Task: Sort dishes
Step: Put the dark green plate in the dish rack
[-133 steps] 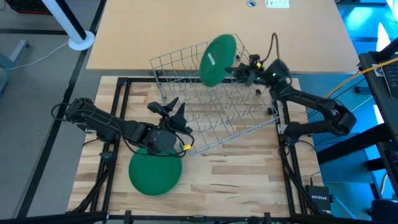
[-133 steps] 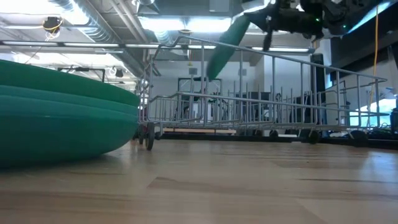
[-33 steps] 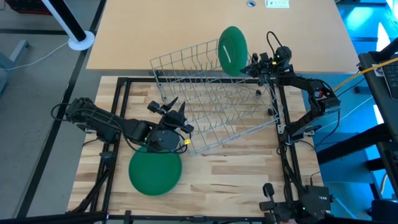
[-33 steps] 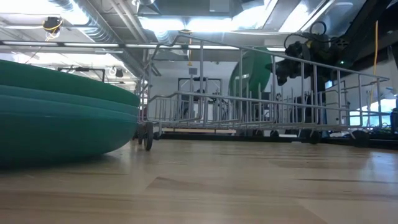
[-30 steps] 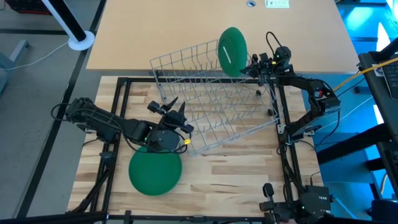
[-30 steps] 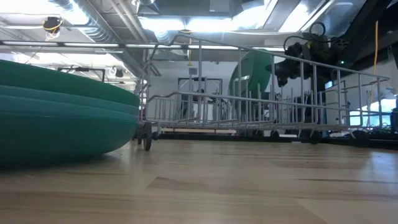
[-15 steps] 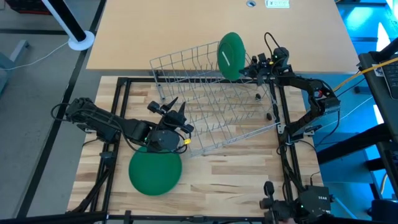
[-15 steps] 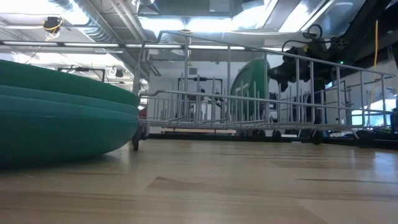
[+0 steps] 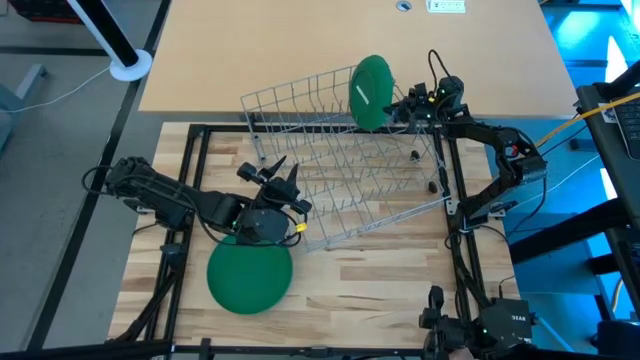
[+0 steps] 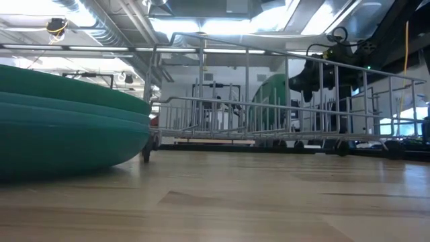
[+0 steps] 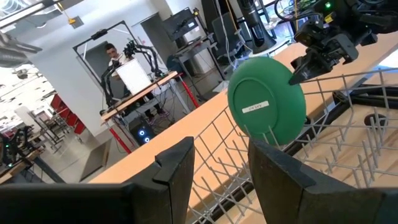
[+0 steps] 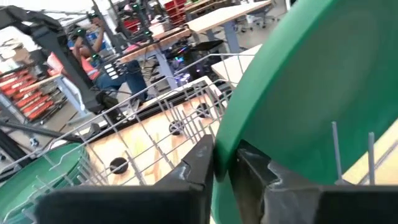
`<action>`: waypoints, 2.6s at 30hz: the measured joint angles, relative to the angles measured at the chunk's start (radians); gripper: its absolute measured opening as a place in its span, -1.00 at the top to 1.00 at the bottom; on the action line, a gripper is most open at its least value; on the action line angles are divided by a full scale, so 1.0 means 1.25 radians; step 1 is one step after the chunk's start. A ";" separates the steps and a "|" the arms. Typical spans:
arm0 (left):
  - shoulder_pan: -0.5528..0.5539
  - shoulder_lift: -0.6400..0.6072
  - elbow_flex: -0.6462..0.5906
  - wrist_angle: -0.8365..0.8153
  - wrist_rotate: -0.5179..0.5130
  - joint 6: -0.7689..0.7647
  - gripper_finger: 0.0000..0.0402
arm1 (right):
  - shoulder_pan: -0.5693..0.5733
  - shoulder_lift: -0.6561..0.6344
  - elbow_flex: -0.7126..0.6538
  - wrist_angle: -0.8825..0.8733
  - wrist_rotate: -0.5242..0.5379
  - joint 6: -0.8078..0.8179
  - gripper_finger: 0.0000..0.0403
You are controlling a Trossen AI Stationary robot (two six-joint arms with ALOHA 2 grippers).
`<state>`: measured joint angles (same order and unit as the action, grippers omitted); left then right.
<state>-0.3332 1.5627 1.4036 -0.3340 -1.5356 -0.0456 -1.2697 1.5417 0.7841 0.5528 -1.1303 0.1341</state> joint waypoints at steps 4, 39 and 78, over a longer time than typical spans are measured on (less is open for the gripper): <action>0.000 0.000 0.000 0.000 0.000 0.000 0.29 | 0.000 -0.001 0.000 -0.039 0.038 0.000 0.55; 0.000 0.000 0.000 -0.007 0.000 0.000 0.29 | 0.001 -0.176 0.001 -0.405 0.417 -0.067 0.31; -0.101 -0.090 0.004 0.045 0.034 0.025 0.29 | 0.000 -0.776 0.000 -0.739 0.313 0.139 0.31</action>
<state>-0.4597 1.4504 1.4082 -0.2772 -1.4931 -0.0137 -1.2701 0.5718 0.7841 -0.3706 -0.7391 0.3084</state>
